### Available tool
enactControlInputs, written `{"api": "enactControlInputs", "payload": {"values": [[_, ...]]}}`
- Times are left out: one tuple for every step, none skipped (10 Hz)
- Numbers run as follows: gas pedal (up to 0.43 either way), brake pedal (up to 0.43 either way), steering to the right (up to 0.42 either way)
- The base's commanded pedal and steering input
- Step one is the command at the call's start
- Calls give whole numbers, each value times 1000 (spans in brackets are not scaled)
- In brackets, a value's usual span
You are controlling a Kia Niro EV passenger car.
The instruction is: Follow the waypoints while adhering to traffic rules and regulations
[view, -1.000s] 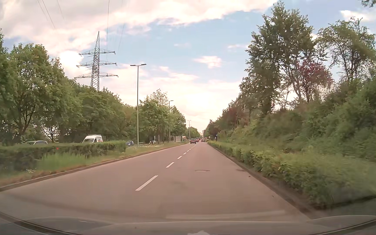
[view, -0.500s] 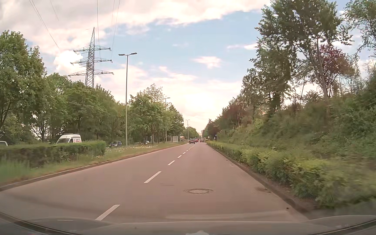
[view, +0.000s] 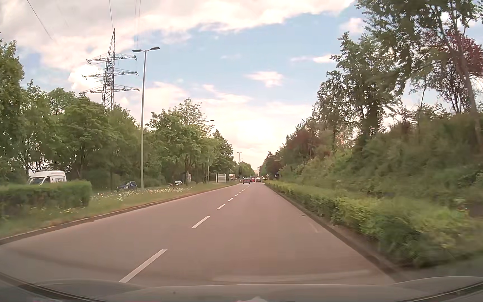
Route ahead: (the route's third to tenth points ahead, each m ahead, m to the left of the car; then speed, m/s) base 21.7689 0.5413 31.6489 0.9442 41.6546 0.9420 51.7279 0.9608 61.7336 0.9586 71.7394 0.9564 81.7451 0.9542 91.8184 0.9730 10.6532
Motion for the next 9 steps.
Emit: {"api": "enactControlInputs", "payload": {"values": [[299, 18, -5], [287, 18, -2], [268, 18, -1], [260, 18, -1], [260, 18, -3], [260, 18, -4], [248, 18, -6], [240, 18, -10], [240, 18, -9]]}}
